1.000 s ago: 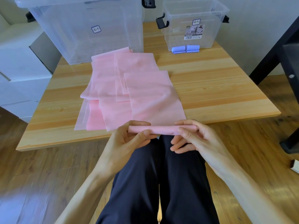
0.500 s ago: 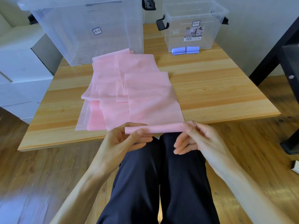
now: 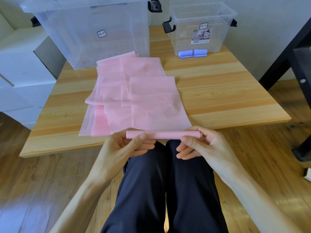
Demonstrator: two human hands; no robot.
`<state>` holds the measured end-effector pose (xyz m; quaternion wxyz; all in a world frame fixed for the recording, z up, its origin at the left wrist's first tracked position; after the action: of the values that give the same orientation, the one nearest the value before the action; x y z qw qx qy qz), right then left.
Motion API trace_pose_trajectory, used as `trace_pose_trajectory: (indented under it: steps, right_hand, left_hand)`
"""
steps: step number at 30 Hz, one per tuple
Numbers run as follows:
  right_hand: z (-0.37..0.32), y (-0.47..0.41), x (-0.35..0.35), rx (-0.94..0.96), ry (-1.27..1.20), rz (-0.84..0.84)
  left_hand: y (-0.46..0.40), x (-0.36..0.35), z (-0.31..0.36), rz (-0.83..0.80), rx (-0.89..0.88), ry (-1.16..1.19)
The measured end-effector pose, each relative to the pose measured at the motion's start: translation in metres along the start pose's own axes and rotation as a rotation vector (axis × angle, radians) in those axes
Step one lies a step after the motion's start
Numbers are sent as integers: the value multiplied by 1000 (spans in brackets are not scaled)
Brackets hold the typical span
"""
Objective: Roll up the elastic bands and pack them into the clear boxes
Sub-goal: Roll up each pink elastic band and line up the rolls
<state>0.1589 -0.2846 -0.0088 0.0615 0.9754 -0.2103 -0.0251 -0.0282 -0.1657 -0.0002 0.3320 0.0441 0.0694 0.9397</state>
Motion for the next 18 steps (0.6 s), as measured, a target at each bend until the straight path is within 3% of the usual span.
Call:
trace_pose_trajectory:
  steps: [8,13,18]
  right_hand:
    - [2,-1,0,-14,-32,-4]
    - [1,-1,2,-11,-15,16]
    - [1,-1,2,-41,-15,13]
  left_hand:
    - [-1,2,-4,5,6,-42]
    - [0,1,-4,-77,24,-96]
    - [-1,1,-3,-30,4,-88]
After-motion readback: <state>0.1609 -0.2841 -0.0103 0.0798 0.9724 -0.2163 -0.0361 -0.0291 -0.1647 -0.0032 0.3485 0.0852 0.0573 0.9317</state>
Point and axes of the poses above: each hand's wrist, its own y-axis away from the middle knuckle, its own x-axis out of the back of the hand, z = x × y, the point moved 2 cm from there along -y, towards the middle knuckle
